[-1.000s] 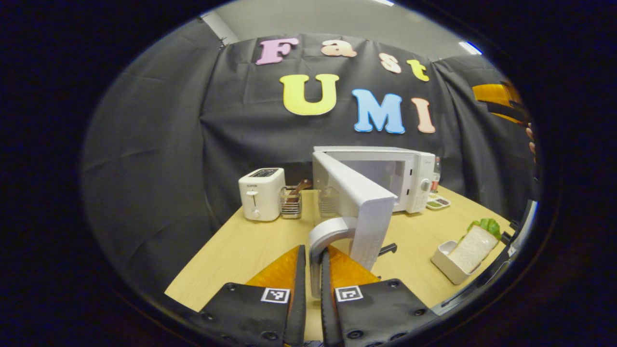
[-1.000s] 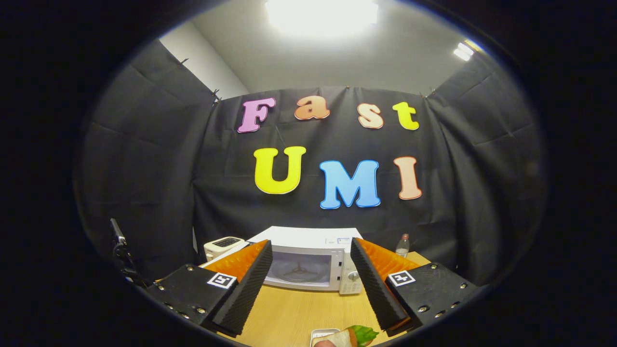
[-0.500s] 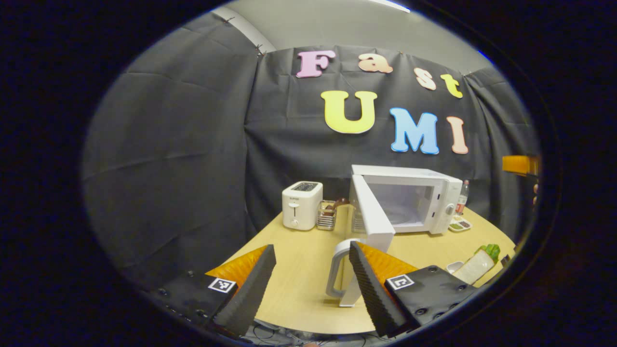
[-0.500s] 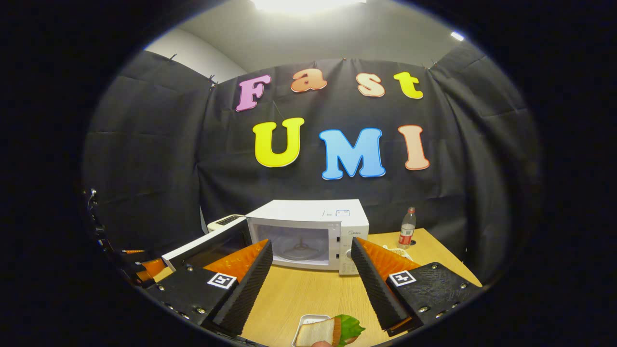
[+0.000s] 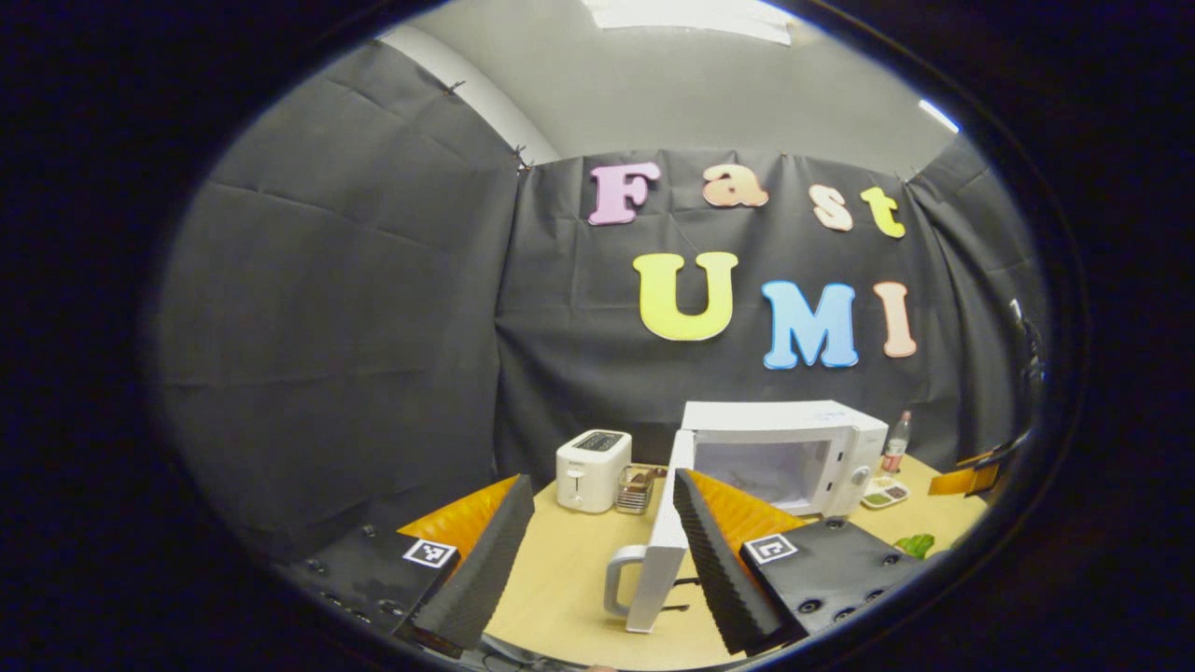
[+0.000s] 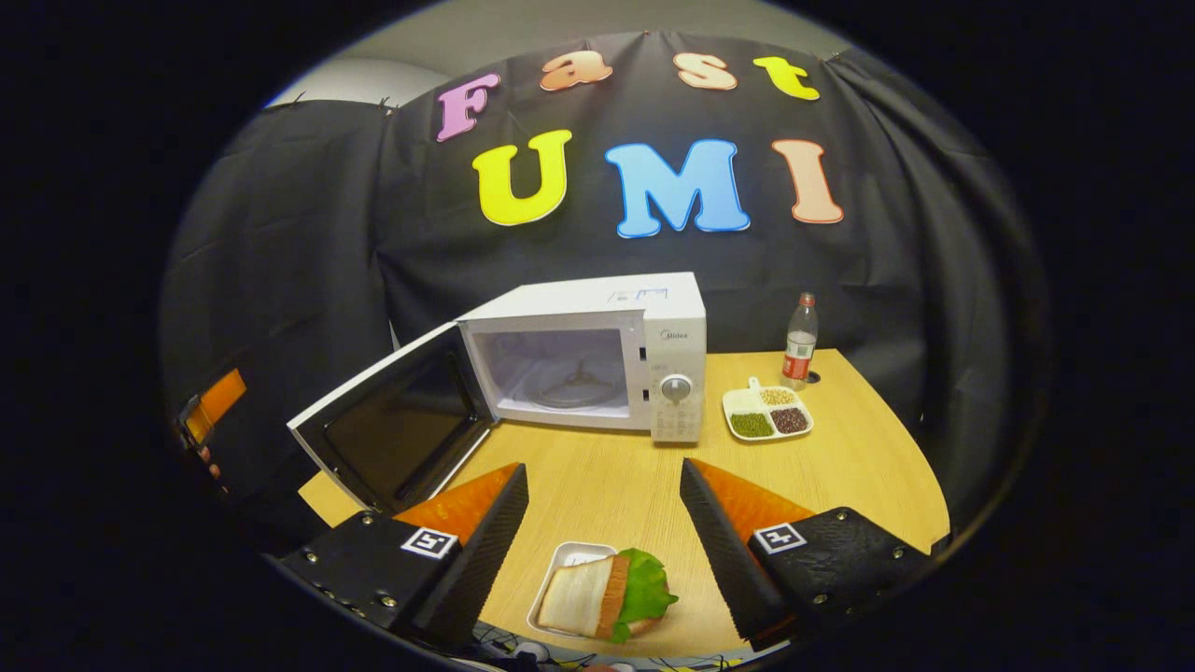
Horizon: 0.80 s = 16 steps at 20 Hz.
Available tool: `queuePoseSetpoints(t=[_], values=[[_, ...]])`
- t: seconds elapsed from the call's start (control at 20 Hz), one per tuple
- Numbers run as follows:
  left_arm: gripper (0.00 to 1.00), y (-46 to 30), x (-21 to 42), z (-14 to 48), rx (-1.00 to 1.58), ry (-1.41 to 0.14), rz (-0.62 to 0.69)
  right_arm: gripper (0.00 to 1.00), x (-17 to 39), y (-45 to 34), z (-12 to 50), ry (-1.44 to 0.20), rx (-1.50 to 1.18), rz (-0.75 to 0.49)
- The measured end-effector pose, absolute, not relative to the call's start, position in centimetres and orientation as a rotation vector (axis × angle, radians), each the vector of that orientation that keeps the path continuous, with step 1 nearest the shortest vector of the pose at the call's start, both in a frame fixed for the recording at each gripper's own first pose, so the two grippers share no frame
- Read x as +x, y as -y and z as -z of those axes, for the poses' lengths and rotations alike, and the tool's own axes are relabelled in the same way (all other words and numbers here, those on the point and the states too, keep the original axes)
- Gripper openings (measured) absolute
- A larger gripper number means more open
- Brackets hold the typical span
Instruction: Open the microwave oven with the left hand, put the food in, and close the microwave oven.
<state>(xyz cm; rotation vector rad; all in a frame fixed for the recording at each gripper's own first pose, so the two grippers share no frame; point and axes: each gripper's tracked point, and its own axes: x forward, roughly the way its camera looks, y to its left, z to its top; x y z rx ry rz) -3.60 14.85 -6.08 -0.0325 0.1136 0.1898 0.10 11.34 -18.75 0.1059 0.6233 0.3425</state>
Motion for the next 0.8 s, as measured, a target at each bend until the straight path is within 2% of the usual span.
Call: queuePoseSetpoints(t=[0.4, 0.45, 0.5, 0.65, 0.8], values=[[0.98, -12.2, -5.6, 4.4, 0.010, -0.095, -0.216, 0.99, -2.6, -10.2, 26.9, -0.860, 0.070, -0.396], [0.95, -11.8, -5.9, 4.4, 0.017, -0.098, -0.220, 1.00, -3.0, -10.1, 27.7, -0.890, 0.075, -0.400], [0.98, -11.7, -6.1, 4.4, 0.022, -0.100, -0.225, 1.00, -3.3, -10.1, 28.4, -0.917, 0.087, -0.412], [0.96, -11.1, -6.8, 4.1, 0.026, -0.096, -0.245, 0.99, -4.4, -10.1, 29.7, -0.994, 0.138, -0.441], [0.98, -10.6, -7.3, 4.2, 0.022, -0.097, -0.273, 0.93, -5.2, -11.0, 30.5, -1.054, 0.217, -0.468]])
